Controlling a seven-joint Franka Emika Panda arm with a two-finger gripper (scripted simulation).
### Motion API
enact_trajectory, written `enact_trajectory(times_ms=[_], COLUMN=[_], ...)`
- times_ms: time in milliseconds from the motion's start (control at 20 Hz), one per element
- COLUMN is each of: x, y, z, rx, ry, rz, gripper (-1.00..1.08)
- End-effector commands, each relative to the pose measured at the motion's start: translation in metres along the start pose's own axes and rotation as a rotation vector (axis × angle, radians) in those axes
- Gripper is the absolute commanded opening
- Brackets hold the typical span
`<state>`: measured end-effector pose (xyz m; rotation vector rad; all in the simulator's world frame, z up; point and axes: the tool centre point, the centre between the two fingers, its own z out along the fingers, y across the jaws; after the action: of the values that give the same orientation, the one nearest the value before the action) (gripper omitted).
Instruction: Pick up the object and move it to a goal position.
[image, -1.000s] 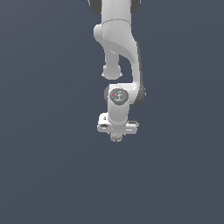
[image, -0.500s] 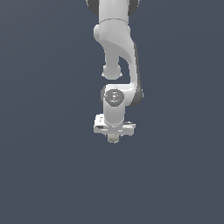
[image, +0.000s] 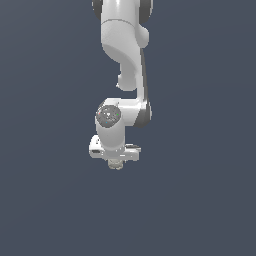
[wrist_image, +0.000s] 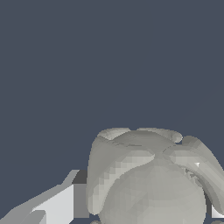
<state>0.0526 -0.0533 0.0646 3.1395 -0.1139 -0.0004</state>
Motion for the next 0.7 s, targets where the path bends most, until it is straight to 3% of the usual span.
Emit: enact_trajectory(times_ms=[0,300,650], x=[0.013,0.04,0.06], y=[0.018,0.055,0.08], z=[-0.006,-0.018,-0.026], rx=[0.0,0.0,0.0], ry=[0.0,0.0,0.0], rz=[0.0,0.0,0.0], gripper=[-1.0,-1.0,-1.0])
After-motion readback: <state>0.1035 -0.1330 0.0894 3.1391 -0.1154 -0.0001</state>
